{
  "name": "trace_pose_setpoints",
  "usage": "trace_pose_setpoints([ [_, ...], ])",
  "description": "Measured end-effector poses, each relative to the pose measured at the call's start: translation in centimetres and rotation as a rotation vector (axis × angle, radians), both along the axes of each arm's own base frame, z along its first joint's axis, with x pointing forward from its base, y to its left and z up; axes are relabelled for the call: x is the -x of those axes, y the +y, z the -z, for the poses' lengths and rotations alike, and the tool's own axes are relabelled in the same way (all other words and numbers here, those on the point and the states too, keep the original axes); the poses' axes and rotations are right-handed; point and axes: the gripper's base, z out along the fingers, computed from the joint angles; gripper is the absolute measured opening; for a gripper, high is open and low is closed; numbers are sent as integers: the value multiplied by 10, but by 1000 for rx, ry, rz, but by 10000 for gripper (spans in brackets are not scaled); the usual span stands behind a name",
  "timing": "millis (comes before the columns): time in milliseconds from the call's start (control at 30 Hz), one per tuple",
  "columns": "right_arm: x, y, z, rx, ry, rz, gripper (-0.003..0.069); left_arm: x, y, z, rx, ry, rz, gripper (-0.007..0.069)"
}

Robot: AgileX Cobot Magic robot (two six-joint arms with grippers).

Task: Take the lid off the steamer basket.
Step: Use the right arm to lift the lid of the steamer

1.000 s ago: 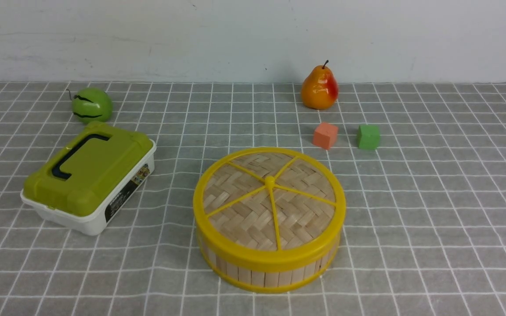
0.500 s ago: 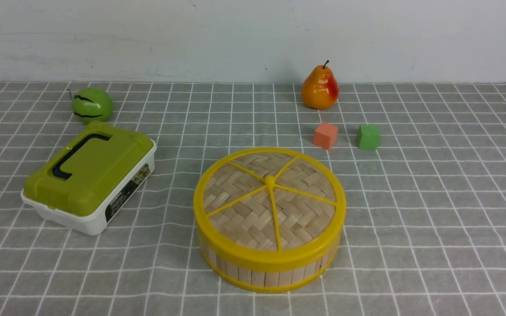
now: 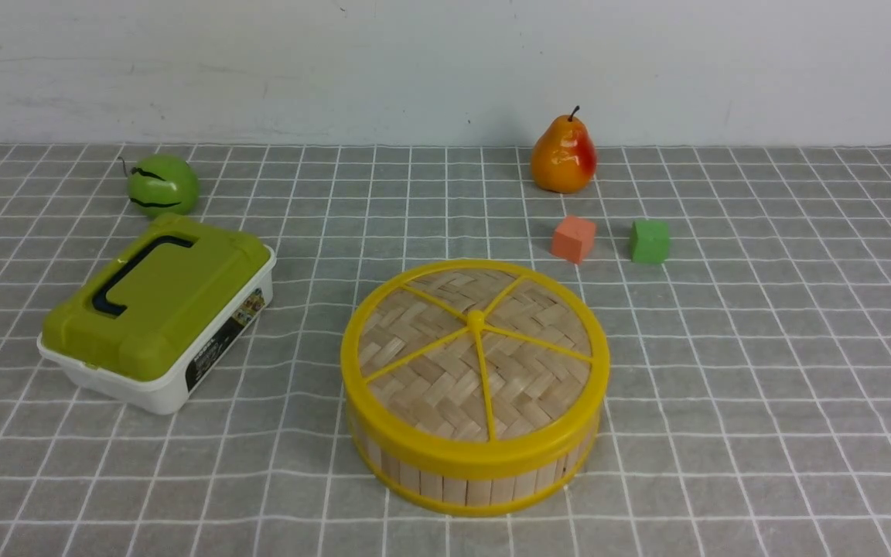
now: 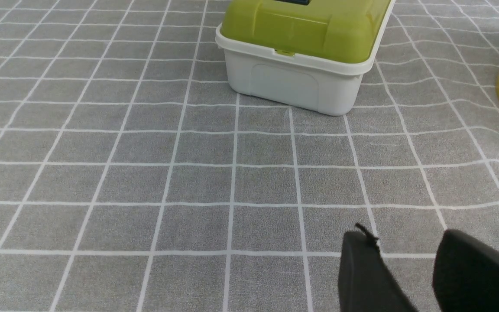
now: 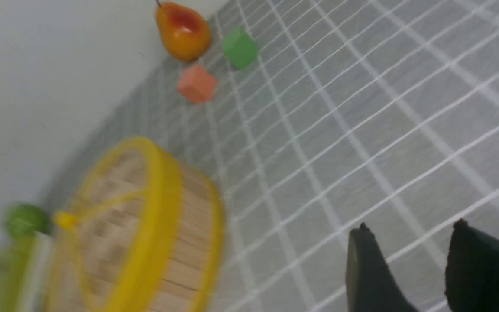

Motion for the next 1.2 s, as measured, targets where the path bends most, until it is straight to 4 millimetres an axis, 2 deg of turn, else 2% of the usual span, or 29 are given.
trace_pose_setpoints([
  [33,0,1,0,-55,3,3,238,0,0,0,0,0,0,239],
  [67,0,4,-1,-226,9,15,238,0,0,0,0,0,0,239],
  [167,0,5,-3,-327,11,22,238,0,0,0,0,0,0,239],
  [433,-1,2,-3,-236,-13,36,238,0,0,0,0,0,0,239],
  [533,-1,0,-5,-122,-48,27,238,0,0,0,0,0,0,239],
  [600,0,0,-14,4,-82,-5,238,0,0,0,0,0,0,239],
  [700,5,2,-62,313,-214,-67,201,0,0,0,0,0,0,239],
  [733,5,2,-71,366,-220,-79,187,0,0,0,0,0,0,239],
  [767,5,3,-92,459,-242,-101,152,0,0,0,0,0,0,239],
  [867,-6,5,-142,656,-240,-183,41,0,0,0,0,0,0,239],
  [933,-12,6,-162,715,-238,-217,7,0,0,0,0,0,0,239],
  [967,-23,9,-187,789,-211,-294,-15,0,0,0,0,0,0,239],
  [1033,-32,10,-201,823,-195,-338,-19,0,0,0,0,0,0,239],
  [1100,-50,13,-218,836,-141,-441,-18,0,0,0,0,0,0,239],
  [1200,-76,19,-224,810,-72,-593,-10,0,0,0,0,0,0,239],
])
